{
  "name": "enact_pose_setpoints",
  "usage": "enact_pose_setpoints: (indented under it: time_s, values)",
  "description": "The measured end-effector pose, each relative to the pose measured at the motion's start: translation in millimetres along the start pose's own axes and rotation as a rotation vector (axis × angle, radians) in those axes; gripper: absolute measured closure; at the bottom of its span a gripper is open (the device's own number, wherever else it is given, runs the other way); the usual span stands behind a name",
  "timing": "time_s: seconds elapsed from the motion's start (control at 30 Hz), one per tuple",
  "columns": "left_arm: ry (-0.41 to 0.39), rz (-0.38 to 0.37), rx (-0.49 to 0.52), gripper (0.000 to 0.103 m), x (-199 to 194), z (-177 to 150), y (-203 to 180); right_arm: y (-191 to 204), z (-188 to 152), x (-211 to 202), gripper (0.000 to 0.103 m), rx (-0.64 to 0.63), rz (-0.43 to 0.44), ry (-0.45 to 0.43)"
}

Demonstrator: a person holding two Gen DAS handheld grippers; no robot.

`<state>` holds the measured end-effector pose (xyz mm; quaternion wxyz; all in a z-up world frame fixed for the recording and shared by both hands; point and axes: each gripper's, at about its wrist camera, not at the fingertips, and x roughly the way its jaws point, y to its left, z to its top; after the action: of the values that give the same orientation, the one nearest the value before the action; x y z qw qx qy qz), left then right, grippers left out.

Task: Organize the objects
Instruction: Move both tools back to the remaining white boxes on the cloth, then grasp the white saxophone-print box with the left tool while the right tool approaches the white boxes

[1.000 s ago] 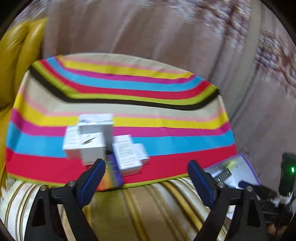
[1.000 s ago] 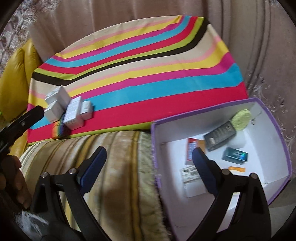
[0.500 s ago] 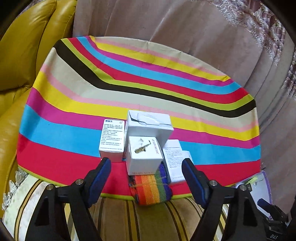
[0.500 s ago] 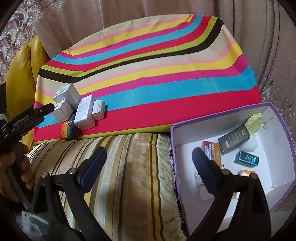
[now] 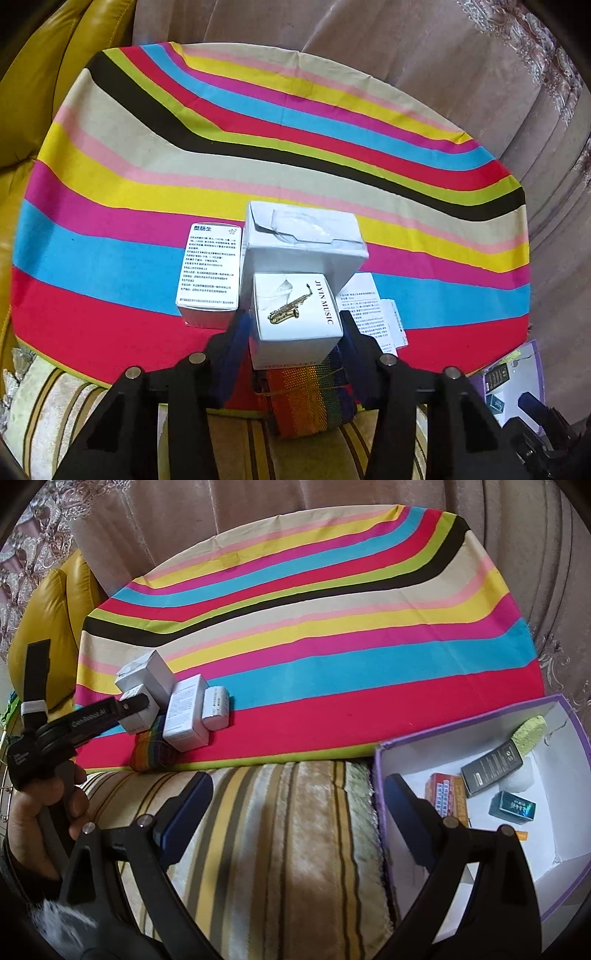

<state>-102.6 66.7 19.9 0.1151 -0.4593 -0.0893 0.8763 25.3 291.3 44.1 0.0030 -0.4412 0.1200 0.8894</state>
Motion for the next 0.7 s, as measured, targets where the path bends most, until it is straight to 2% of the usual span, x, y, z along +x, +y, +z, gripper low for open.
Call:
enact_pose_setpoints:
  time_s: [0.33, 0.7]
  values:
    - [-0.037, -0.053, -0.055, 0.057, -31.0, -16.2, 30.9, 44.5, 18.4, 18.4, 0.008, -0.058, 0.023, -0.031]
    - [-0.100, 0.007, -0.177, 0.057, -55.5, -24.6, 95.0, 124.5, 28.8, 53.3, 0.008, -0.185, 0.047, -0.049]
